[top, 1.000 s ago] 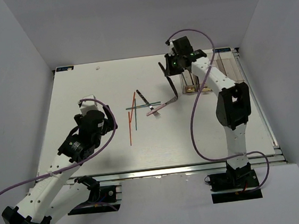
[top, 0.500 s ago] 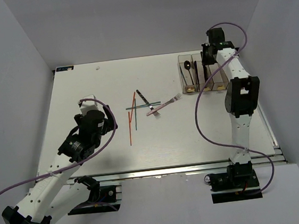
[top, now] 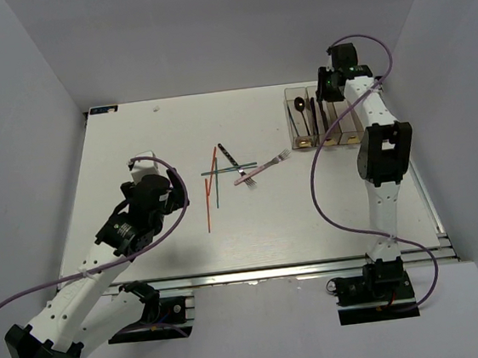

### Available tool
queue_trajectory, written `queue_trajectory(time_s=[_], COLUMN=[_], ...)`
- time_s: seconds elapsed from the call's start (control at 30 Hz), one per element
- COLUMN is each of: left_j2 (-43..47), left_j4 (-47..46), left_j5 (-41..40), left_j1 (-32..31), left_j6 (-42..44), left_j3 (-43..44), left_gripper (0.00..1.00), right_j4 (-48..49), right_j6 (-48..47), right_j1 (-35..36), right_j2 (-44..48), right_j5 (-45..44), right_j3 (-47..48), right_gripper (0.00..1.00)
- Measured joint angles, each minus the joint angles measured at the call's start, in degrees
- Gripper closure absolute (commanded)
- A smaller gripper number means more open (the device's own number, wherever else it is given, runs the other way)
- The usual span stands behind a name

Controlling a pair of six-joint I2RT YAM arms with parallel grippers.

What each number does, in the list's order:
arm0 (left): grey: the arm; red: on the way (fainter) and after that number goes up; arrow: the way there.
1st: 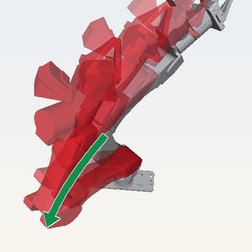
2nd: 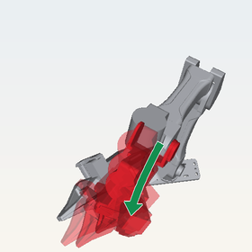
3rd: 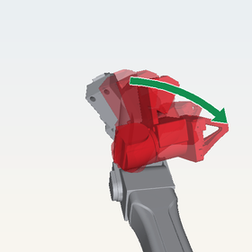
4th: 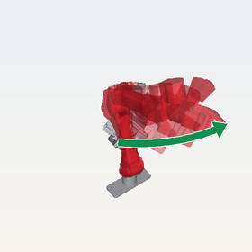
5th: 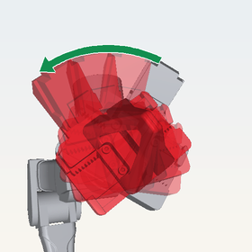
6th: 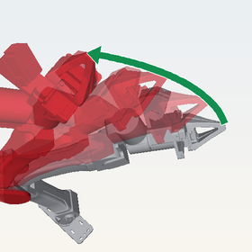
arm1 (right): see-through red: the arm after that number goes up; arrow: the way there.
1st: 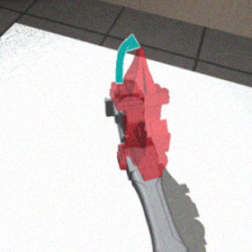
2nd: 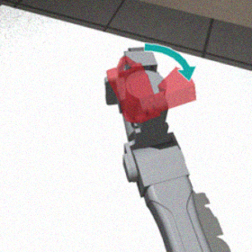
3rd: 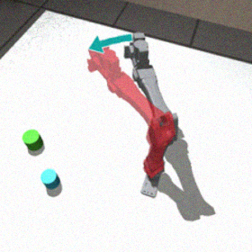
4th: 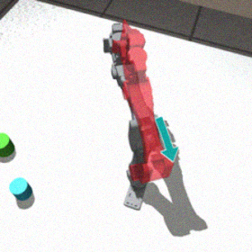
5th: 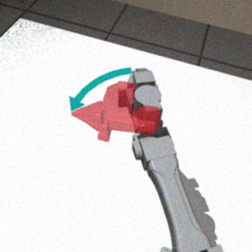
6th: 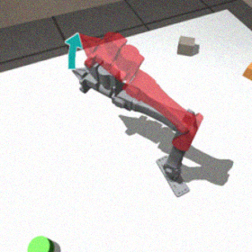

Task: Sort the eating utensils into containers

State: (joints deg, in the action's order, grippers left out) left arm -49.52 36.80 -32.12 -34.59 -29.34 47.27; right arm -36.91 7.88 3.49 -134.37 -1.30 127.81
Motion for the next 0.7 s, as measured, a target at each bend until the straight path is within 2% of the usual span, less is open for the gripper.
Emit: queue_trajectory(time_s=[0.03,0.33,0.43,0.53,0.6,0.7], left_j2=[0.00,-0.28,-0.37,-0.42,-0.35,0.22], left_j4=[0.02,0.00,0.02,0.02,0.07,0.20], left_j5=[0.00,0.02,-0.02,-0.22,-0.66,-1.84], left_j1=[0.00,0.00,0.00,0.00,0.00,0.00], left_j6=[0.00,0.00,0.00,-0.04,-0.13,-0.52], left_j3=[0.00,0.00,0.00,0.00,0.00,0.00], left_gripper=[0.02,0.02,0.02,0.02,0.02,0.02], right_j4=[0.11,0.13,0.68,1.16,1.53,3.82], right_j6=[0.15,0.94,0.87,-0.04,-1.36,-3.91], right_j1=[0.00,0.46,1.92,7.19,13.42,23.50], right_j2=[-0.17,-0.20,2.95,8.74,12.37,15.80], right_j5=[0.00,0.20,0.33,-0.52,-0.26,3.50], right_j3=[0.39,1.66,-3.04,-10.32,-14.01,-18.23], right_gripper=[0.30,0.28,0.28,0.33,0.36,0.34])
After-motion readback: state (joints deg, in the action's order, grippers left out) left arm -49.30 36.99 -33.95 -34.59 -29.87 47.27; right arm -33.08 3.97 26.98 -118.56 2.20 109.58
